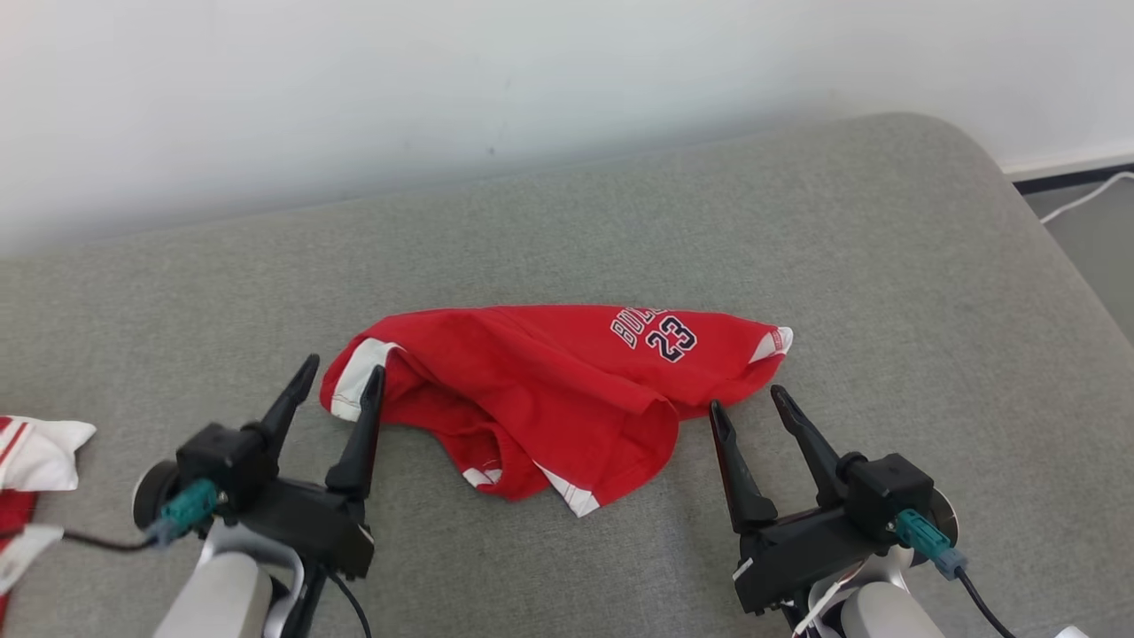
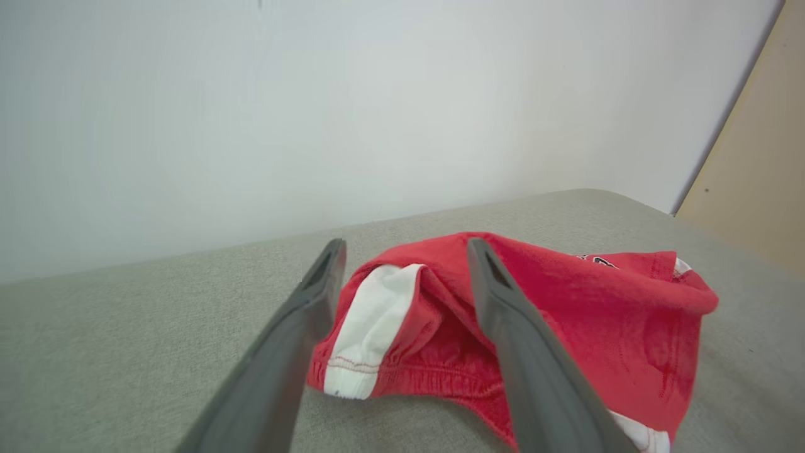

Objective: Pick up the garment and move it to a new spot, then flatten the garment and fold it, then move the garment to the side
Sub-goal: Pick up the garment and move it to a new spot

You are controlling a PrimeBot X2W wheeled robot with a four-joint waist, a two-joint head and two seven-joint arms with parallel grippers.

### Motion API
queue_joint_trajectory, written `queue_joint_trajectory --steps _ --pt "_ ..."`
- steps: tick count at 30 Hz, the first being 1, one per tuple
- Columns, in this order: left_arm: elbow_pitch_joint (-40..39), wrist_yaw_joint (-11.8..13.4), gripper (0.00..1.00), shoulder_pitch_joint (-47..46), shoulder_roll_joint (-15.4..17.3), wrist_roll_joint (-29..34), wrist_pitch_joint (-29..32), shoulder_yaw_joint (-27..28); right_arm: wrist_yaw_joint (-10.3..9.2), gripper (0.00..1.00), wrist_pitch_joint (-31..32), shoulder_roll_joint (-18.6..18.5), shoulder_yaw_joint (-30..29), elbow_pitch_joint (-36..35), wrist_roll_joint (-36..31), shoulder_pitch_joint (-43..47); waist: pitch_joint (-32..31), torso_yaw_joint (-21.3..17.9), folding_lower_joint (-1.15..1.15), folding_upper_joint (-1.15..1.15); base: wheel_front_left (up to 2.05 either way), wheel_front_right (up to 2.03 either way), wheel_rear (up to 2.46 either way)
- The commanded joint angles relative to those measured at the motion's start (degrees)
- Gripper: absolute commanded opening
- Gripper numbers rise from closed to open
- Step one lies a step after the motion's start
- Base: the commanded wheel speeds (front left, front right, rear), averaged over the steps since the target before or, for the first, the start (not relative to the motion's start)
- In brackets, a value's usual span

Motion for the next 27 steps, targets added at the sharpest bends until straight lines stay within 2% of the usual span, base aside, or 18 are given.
queue_joint_trajectory --steps 1,8,15,22,27 --pt "-1.62 0.34 1.00 2.14 -0.26 1.14 -0.42 0.90 0.04 1.00 -0.16 -0.21 0.14 0.04 0.23 0.77 -0.64 0.67 0.00 0.00 0.00 0.00 0.00" --pt "-12.36 1.73 1.00 9.32 -2.71 4.87 -0.42 7.30 0.04 1.00 -0.16 -0.77 -0.07 0.14 0.52 1.24 -1.22 1.75 0.00 0.00 0.00 0.00 0.00" --pt "-19.38 3.43 1.00 17.79 -3.71 8.21 -0.42 13.01 0.04 1.00 -0.16 -1.38 -0.61 0.74 0.51 2.52 -2.50 3.01 0.00 0.00 0.00 0.00 0.00" --pt "-27.63 6.38 1.00 26.74 -5.70 10.51 -0.41 20.27 0.04 1.00 -0.16 -1.96 -0.71 2.47 0.48 3.66 -3.38 4.18 0.00 0.00 0.00 0.00 0.00" --pt "-28.54 6.24 1.00 29.94 -6.74 11.12 -0.31 22.89 0.04 1.00 0.33 -2.31 -0.01 4.43 1.45 3.91 -3.47 5.26 0.00 0.00 0.00 0.00 0.00"
